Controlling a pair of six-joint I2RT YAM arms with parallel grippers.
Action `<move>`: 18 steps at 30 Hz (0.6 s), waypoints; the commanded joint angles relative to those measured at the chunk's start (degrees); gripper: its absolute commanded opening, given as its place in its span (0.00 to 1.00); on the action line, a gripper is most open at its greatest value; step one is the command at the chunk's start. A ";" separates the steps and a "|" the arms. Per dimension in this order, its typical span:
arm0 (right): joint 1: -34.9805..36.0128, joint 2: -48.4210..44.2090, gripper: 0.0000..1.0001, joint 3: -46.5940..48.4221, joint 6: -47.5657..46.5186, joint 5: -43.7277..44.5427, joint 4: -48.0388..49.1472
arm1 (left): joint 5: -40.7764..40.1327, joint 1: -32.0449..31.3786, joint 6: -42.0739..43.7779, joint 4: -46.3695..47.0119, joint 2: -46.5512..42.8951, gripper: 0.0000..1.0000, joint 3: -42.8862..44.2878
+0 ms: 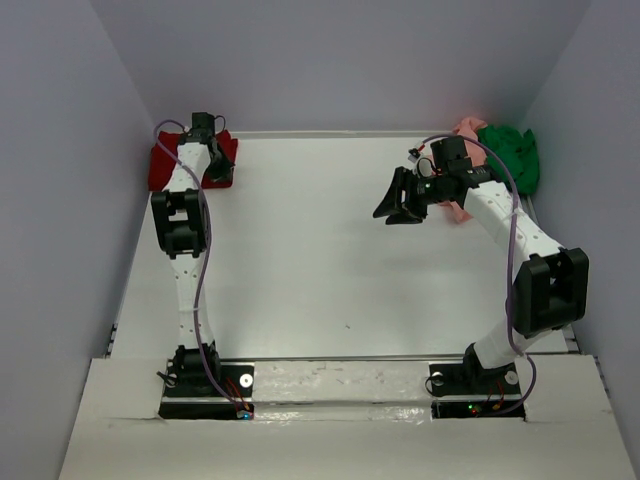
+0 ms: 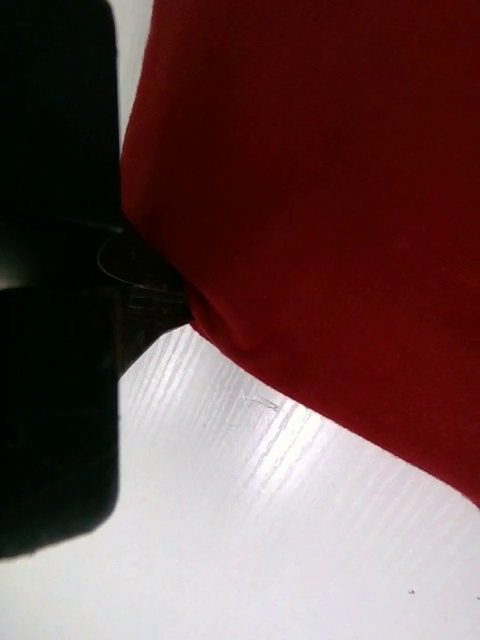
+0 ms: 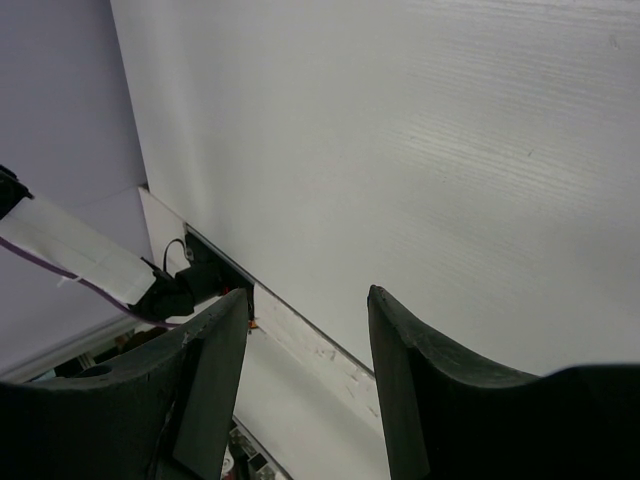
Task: Fold and stack the t-shirts
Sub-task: Put the neatly folded tshirt into the corner of the board with the left arm
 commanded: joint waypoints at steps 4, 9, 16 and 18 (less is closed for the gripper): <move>-0.36 -1.79 0.57 -0.82 0.40 -0.68 2.07 | -0.65 0.11 0.60 2.48 2.02 0.03 4.57; -0.36 -2.49 0.57 -1.61 0.57 -0.41 1.99 | -0.39 0.38 0.42 2.67 3.25 0.05 7.99; -0.36 -2.49 0.57 -1.44 1.01 -0.41 2.60 | -1.70 0.38 0.95 3.80 -3.94 0.25 1.33; -0.36 -2.40 0.57 -1.70 1.10 -0.59 2.95 | -3.27 -0.06 1.56 4.77 -9.10 0.44 -2.61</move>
